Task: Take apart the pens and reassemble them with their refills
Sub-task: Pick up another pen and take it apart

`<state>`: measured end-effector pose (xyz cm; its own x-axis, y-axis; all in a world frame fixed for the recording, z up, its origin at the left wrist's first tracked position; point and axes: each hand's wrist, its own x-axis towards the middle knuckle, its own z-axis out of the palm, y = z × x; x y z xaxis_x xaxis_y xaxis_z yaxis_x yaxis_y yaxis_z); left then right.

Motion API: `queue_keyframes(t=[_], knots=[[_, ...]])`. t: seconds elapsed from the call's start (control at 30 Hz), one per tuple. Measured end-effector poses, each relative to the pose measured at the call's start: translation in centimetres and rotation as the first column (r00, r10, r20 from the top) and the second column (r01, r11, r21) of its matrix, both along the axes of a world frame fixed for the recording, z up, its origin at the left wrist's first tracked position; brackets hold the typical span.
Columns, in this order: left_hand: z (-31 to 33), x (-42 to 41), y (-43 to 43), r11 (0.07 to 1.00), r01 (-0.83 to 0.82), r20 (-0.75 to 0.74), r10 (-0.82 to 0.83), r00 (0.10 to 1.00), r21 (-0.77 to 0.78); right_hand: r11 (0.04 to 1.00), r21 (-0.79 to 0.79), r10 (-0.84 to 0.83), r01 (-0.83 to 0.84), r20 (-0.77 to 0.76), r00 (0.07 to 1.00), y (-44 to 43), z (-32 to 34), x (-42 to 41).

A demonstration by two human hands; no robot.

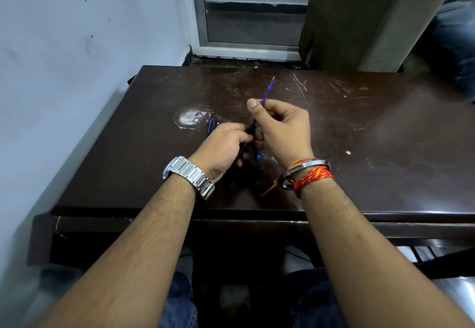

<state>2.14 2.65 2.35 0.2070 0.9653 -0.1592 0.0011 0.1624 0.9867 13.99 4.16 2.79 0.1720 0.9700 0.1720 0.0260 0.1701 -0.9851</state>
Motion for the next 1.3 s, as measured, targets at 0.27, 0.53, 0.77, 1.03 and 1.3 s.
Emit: queue_keyframes(t=[0.27, 0.53, 0.77, 1.03, 1.3], knots=[[0.4, -0.2, 0.3, 0.997, -0.073, 0.142, 0.072, 0.987, 0.002, 0.986, -0.076, 0.149, -0.15, -0.02, 0.989, -0.4, 0.1, -0.1], [0.8, -0.5, 0.6, 0.988, -0.152, 0.209, 0.149, 0.967, -0.001, 0.988, -0.116, 0.003, 0.099, 0.66, 0.751, 0.0, -0.5, 1.3], [1.0, -0.5, 0.6, 0.986, -0.169, 0.197, 0.163, 0.967, 0.013, 0.957, -0.271, 0.159, 0.105, 0.788, 0.594, -0.1, -0.9, 1.0], [0.7, -0.2, 0.4, 0.992, -0.125, 0.149, 0.122, 0.981, 0.008, 0.965, 0.103, -0.262, 0.243, 0.273, 0.926, -0.2, 0.3, 0.5], [0.5, 0.3, 0.2, 0.999, -0.033, 0.061, 0.034, 0.998, -0.015, 0.961, 0.162, -0.168, 0.222, -0.294, 0.941, 0.3, 0.9, 0.6]])
